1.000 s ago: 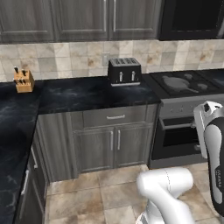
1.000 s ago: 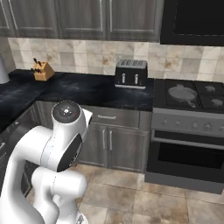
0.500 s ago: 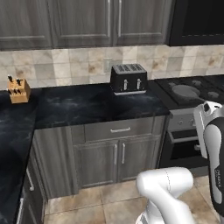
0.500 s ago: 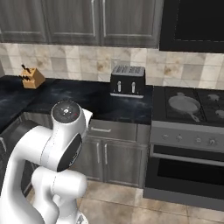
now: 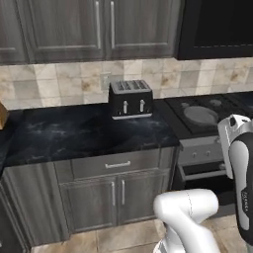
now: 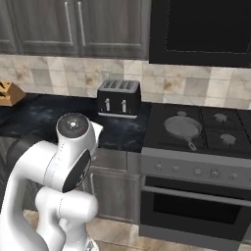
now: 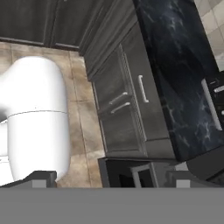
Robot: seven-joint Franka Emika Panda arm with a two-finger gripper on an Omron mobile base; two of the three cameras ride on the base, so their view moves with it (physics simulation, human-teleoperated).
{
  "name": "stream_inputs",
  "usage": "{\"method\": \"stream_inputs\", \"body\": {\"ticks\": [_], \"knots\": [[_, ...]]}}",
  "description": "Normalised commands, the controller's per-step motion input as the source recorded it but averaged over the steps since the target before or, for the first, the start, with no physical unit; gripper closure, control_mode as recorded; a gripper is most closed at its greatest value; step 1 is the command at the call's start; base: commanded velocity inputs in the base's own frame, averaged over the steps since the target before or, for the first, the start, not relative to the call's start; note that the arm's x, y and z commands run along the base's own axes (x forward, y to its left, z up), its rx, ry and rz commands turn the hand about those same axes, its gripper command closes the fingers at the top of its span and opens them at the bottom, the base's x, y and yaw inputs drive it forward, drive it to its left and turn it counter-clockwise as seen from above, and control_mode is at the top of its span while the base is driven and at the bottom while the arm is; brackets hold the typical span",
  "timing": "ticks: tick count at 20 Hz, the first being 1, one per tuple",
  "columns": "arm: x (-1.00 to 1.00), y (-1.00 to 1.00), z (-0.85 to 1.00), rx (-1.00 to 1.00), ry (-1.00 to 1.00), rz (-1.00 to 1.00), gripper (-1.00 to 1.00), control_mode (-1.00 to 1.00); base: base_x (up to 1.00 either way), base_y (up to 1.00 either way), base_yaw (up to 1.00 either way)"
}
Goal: Move the pot and pan from the stove into the sink.
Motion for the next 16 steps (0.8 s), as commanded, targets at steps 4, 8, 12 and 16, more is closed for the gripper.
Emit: {"method": "stream_inputs", "body": {"ticks": [4, 8, 12, 16], "knots": [[0.00, 0.00, 0.00, 0.00, 0.00, 0.00, -1.00, 1.00, 0.27, -0.90, -0.03], [0.00, 0.00, 0.00, 0.00, 0.00, 0.00, -1.00, 1.00, 0.25, -0.88, -0.01], [0.00, 0.00, 0.00, 0.00, 0.00, 0.00, -1.00, 1.00, 0.23, -0.81, -0.01], [0.00, 0.00, 0.00, 0.00, 0.00, 0.00, -1.00, 1.00, 0.13, -0.49, 0.00]]}}
